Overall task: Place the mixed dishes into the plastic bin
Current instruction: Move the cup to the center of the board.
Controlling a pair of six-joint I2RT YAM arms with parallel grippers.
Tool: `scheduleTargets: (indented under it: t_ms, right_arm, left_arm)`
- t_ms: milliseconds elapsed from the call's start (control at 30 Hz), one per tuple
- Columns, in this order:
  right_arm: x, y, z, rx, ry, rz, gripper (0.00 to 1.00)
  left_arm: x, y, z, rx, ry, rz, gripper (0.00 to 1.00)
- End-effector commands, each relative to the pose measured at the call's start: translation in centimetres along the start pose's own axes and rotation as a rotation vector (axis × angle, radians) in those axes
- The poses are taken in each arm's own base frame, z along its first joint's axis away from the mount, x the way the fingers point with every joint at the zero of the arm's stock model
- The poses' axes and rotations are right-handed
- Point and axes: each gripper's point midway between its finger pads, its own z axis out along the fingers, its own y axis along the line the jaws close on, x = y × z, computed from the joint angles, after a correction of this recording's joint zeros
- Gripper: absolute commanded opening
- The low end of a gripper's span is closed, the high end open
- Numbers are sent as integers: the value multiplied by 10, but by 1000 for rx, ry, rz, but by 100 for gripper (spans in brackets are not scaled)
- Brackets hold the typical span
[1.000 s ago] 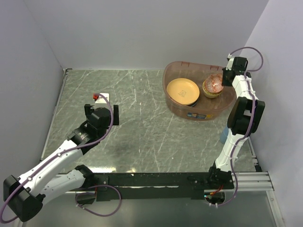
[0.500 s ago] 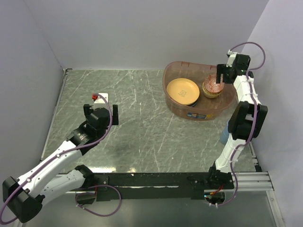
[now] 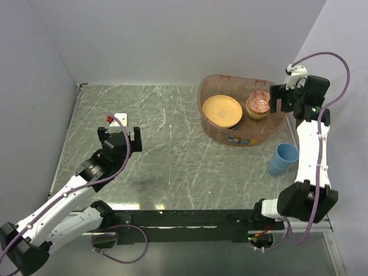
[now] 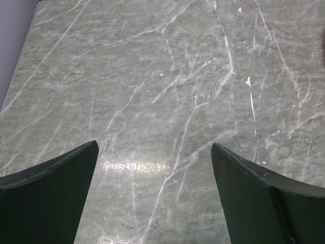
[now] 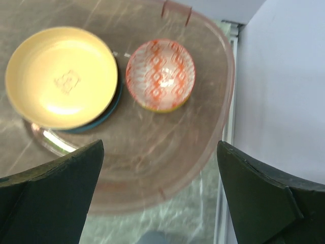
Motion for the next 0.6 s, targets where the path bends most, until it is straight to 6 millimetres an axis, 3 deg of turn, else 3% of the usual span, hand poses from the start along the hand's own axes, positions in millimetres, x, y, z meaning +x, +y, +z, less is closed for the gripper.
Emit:
scheduleTargets:
  t_ms: [0,167,267,567]
  right_arm:
    - [27,11,-42,-44,46,-4,100]
    - [46,10,-85,-10,46,-10,100]
    - [62,11,-101,2,75,-4,100]
    - [97,3,-128,21,173,29,100]
  left_arm:
    - [-13,-1,-4,21,-35,-35,99]
    - [-13,-3,-5,33,-34,-40,99]
    - [-14,-2,-7,34,-38,-44,99]
    - [-16,-3,-9,46,-45,-54,99]
